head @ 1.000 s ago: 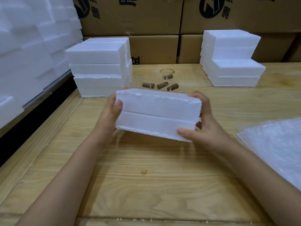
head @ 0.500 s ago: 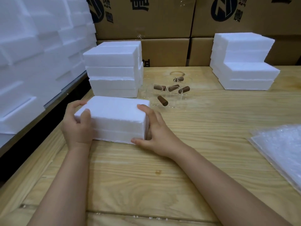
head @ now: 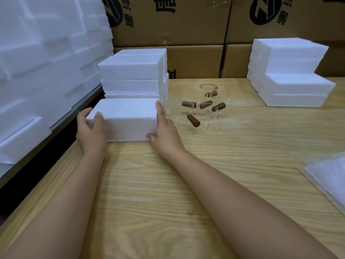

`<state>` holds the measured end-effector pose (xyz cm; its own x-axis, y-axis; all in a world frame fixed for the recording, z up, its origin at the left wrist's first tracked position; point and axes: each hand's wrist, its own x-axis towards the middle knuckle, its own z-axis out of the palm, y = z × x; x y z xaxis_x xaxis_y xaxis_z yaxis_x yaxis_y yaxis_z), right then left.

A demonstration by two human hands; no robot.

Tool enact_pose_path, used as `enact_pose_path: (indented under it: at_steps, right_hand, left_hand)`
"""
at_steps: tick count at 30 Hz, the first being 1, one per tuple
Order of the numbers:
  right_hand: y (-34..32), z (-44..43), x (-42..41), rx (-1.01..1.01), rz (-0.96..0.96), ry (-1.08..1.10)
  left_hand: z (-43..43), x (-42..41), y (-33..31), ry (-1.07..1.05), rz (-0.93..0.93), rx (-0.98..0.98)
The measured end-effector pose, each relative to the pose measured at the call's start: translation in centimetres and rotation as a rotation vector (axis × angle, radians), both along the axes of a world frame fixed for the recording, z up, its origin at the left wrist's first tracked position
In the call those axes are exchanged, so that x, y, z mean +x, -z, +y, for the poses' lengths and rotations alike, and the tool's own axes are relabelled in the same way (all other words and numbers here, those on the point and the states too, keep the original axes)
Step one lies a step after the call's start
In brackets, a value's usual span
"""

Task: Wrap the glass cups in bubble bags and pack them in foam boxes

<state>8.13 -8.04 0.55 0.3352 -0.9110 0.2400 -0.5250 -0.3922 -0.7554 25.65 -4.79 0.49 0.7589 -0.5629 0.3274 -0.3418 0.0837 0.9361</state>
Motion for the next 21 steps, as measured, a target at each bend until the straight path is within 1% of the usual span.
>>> enact_pose_path:
  at_steps: [3, 10, 13, 14, 15, 17, 18, 19, 20, 21]
  right_hand:
    - [-0.1, -1.3, 0.5, 0.009, 0.029, 0.011]
    - [-0.1, -2.1, 0.6, -0.004, 0.051, 0.014]
    - [0.0, -1.2, 0.0, -0.035, 0.018, 0.003]
    - [0.0, -0.7, -0.4, -0.041, -0.003, -0.007]
    - [0.1, -0.1, -0.9, -0.042, -0.023, -0.017]
    - [0.3, 1.4, -2.4, -0.027, -0.053, -0.048]
    - [0.4, 2.2, -3.4, -0.017, -0.056, -0.075]
    - [0.5, 2.8, -4.5, -0.022, -0.044, -0.106]
    - [0.6, 3.4, -5.7, -0.041, -0.018, -0.136]
    - [0.7, 3.9, -7.1, -0.079, 0.016, -0.159]
  left_hand:
    - [-1.7, 0.7, -0.3, 0.032, 0.044, 0.026]
    - [-3.3, 1.2, 0.3, 0.045, 0.133, -0.018]
    - [-2.6, 0.3, 0.2, 0.013, 0.149, -0.068]
    - [-2.0, -0.2, 0.0, -0.042, 0.115, -0.096]
    - [-1.3, -0.9, -0.2, -0.126, 0.020, -0.118]
    - [0.3, -3.1, -0.5, -0.265, -0.299, -0.119]
    - [1.0, -4.6, -0.6, -0.241, -0.454, -0.119]
    - [1.7, -6.5, -0.5, -0.152, -0.585, -0.141]
    - [2.2, -8.3, -0.4, -0.030, -0.690, -0.186]
    - [2.7, -10.1, -0.4, 0.086, -0.753, -0.226]
